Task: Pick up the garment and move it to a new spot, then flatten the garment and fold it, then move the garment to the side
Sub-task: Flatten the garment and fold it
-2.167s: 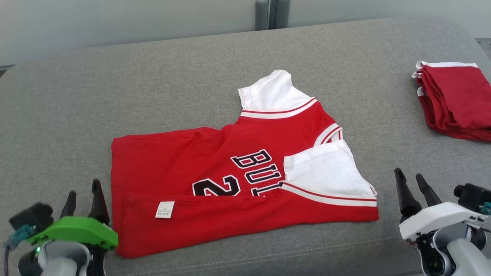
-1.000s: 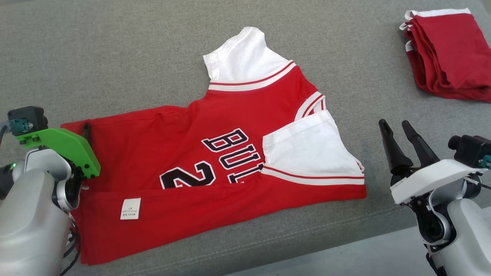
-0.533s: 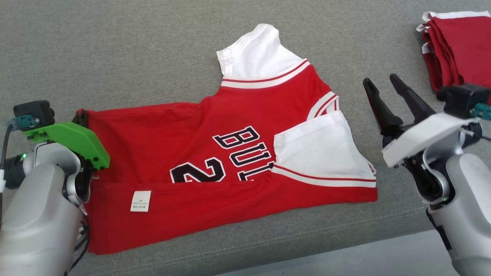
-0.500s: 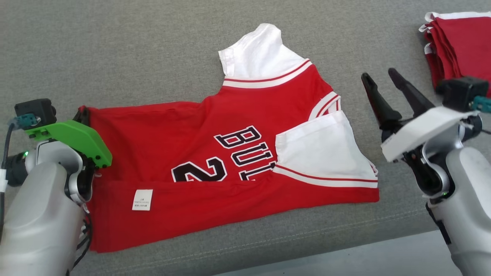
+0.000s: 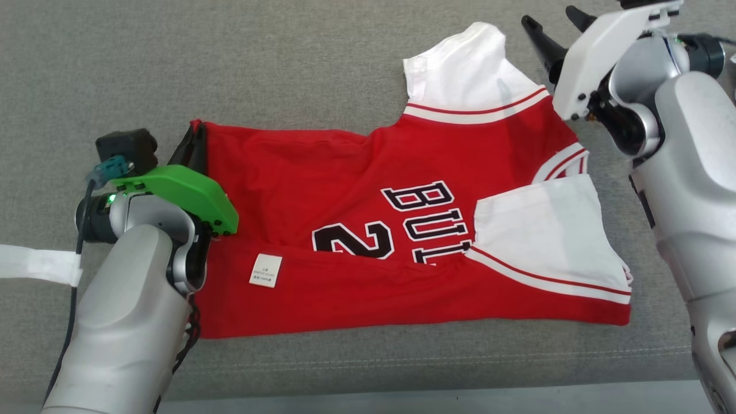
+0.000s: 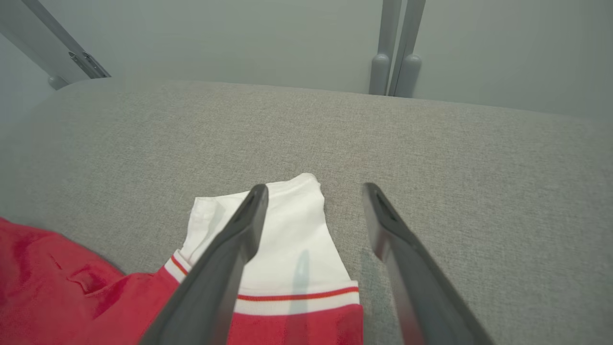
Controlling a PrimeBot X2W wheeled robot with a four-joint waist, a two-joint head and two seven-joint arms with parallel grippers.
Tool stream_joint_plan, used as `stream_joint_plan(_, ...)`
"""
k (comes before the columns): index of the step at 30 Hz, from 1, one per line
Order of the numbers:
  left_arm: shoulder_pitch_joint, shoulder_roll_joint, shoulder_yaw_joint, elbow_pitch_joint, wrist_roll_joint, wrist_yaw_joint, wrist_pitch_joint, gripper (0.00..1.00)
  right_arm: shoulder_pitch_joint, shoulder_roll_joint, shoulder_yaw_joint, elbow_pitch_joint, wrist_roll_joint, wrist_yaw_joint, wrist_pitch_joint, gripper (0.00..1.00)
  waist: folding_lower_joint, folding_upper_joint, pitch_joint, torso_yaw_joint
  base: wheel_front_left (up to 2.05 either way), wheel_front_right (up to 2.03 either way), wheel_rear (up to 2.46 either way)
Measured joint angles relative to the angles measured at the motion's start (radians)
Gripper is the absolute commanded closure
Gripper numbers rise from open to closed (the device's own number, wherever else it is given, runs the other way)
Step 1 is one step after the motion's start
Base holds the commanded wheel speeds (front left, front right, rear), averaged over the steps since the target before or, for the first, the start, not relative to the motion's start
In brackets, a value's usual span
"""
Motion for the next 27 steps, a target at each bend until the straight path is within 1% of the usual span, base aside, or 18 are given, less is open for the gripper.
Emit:
stream_joint_plan(5, -0.051, -0.047, -0.023, -0.002, 0.012, -0.001, -0.022, 1.0, -0.158, 0.016, 0.015, 0.173, -0.054, 0.0, 0.094, 0.0, 0.0001, 0.0, 0.043, 0.045, 0.0, 0.0, 0.0)
stream_joint_plan(10, -0.094, -0.088, -0.049, 0.011, 0.026, -0.011, -0.039, 1.0, -0.278, 0.015, 0.007, 0.314, -0.115, 0.0, 0.143, 0.0, 0.0001, 0.0, 0.089, 0.092, 0.0, 0.0, 0.0)
stream_joint_plan(17, -0.128, -0.123, -0.072, 0.044, 0.027, -0.027, -0.06, 1.0, -0.349, 0.019, 0.003, 0.468, -0.154, 0.0, 0.194, 0.0, 0.0001, 0.0, 0.137, 0.158, 0.0, 0.0, 0.0)
stream_joint_plan(21, -0.142, -0.133, -0.081, 0.061, 0.027, -0.032, -0.069, 1.0, -0.379, 0.027, 0.013, 0.513, -0.163, 0.0, 0.211, 0.0, 0.0, 0.0, 0.156, 0.181, 0.0, 0.0, 0.0)
stream_joint_plan(23, -0.149, -0.136, -0.083, 0.07, 0.026, -0.034, -0.074, 1.0, -0.389, 0.035, 0.026, 0.524, -0.163, 0.0, 0.212, 0.62, 0.0, 0.0, 0.162, 0.187, 0.0, 0.0, 0.0)
stream_joint_plan(25, -0.153, -0.137, -0.084, 0.079, 0.026, -0.037, -0.078, 1.0, -0.392, 0.036, 0.039, 0.528, -0.16, 0.0, 0.207, 0.84, 0.0, 0.0, 0.165, 0.189, 0.0, 0.0, 0.0)
stream_joint_plan(26, -0.155, -0.137, -0.084, 0.084, 0.025, -0.038, -0.079, 1.0, -0.392, 0.036, 0.047, 0.53, -0.159, 0.0, 0.195, 1.0, 0.0, 0.0, 0.165, 0.189, 0.0, 0.0, 0.0)
stream_joint_plan(27, -0.156, -0.138, -0.084, 0.087, 0.024, -0.038, -0.082, 1.0, -0.392, 0.036, 0.052, 0.532, -0.159, 0.0, 0.181, 1.0, 0.0, 0.0, 0.164, 0.189, 0.0, 0.0, 0.0)
